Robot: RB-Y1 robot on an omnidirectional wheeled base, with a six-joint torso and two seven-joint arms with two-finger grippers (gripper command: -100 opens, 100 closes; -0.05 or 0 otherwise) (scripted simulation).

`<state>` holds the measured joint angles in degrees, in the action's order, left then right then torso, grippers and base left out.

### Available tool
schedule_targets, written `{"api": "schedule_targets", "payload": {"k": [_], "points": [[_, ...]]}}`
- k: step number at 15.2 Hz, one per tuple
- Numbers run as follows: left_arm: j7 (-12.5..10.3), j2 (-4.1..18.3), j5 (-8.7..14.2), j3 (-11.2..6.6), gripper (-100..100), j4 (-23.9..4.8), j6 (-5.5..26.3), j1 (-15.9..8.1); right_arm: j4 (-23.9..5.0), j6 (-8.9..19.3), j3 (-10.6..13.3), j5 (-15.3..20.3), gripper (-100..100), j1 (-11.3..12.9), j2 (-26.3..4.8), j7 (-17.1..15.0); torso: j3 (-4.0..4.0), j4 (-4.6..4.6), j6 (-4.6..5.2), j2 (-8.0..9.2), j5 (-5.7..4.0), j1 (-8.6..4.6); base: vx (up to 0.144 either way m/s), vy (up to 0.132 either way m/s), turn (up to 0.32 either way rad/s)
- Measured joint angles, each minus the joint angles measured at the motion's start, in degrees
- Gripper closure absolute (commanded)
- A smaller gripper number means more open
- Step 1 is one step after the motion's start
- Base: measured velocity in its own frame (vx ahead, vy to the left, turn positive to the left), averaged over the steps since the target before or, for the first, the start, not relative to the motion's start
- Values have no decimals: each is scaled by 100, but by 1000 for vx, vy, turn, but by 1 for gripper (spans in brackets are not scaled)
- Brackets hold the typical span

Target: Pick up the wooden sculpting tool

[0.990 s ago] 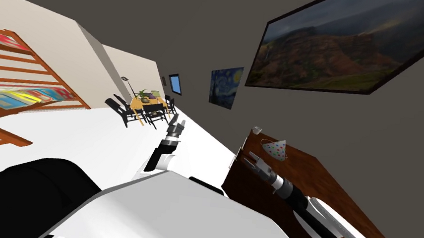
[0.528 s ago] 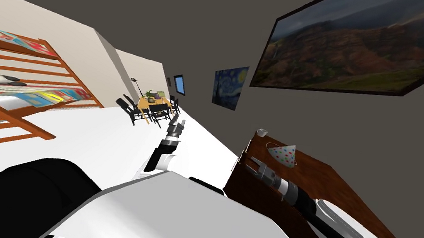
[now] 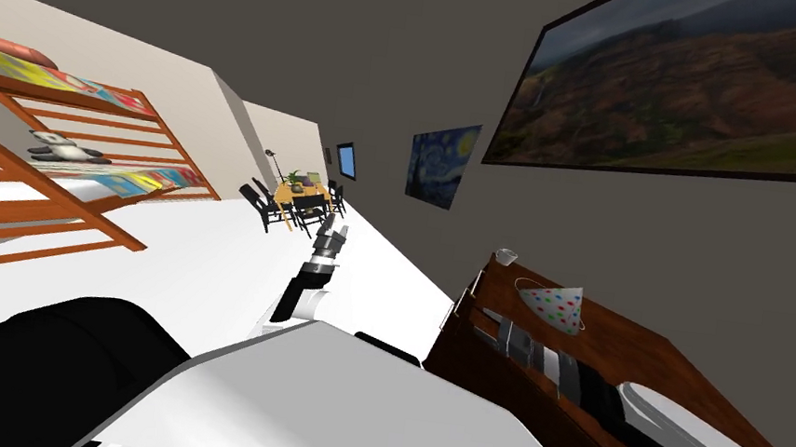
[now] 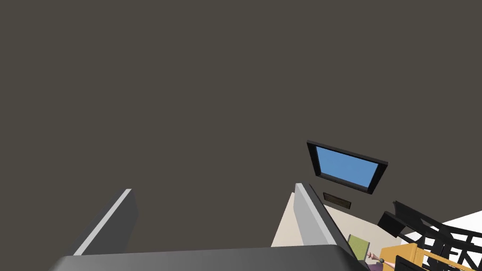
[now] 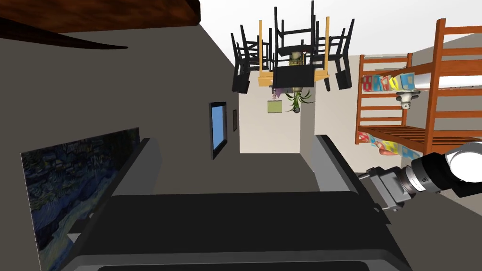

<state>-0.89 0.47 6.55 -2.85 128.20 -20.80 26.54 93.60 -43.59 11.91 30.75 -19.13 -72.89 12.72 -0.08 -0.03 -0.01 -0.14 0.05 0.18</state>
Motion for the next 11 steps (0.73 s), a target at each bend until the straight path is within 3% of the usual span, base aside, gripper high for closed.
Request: {"api": "schedule_targets", "payload": {"k": [4, 7, 11], "points": [[0, 0, 0, 0, 0, 0, 0, 0, -214, -7, 169, 105, -100, -82, -473, 48, -1, 0, -2, -1, 1, 3, 33, 35, 137], [0, 0, 0, 0, 0, 0, 0, 0, -477, -30, 357, 200, -100, -8, -808, 33, 0, 0, 0, -1, 1, -1, 30, 24, 86], [0, 0, 0, 0, 0, 0, 0, 0, -619, 57, 530, 285, -100, -158, -1272, 74, 0, 0, 2, 0, 1, 3, 32, 34, 108]]}}
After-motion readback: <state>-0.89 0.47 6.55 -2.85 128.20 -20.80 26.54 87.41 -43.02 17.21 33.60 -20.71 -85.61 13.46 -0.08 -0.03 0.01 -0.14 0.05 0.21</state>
